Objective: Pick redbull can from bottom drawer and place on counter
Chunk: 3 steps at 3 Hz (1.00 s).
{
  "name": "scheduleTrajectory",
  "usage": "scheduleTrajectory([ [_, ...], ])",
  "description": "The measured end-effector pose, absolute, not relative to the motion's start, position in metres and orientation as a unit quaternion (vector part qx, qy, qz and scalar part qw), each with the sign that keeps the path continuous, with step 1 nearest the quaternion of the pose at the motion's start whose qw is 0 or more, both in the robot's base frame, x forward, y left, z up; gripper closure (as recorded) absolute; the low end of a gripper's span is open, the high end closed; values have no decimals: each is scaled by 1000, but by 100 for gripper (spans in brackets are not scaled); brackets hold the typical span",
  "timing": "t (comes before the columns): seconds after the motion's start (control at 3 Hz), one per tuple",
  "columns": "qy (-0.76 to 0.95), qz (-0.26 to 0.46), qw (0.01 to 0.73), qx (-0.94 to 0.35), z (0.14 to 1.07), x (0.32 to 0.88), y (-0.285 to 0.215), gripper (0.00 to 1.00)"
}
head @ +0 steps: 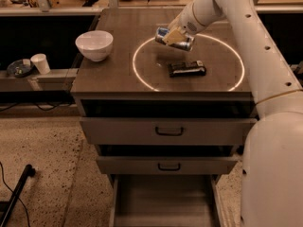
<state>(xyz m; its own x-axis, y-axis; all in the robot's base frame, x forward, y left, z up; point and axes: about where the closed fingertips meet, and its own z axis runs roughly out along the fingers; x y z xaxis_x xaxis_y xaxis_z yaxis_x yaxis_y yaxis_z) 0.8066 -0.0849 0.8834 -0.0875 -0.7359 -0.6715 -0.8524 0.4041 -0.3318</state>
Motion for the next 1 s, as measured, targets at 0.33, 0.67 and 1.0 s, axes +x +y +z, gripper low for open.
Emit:
scheduleTrajectory([
  [0.33,734,72,404,-541,883,807,-85,5],
  [0.67,734,72,404,-541,883,807,-85,0],
  [1.0,734,72,404,-541,883,807,-85,0],
])
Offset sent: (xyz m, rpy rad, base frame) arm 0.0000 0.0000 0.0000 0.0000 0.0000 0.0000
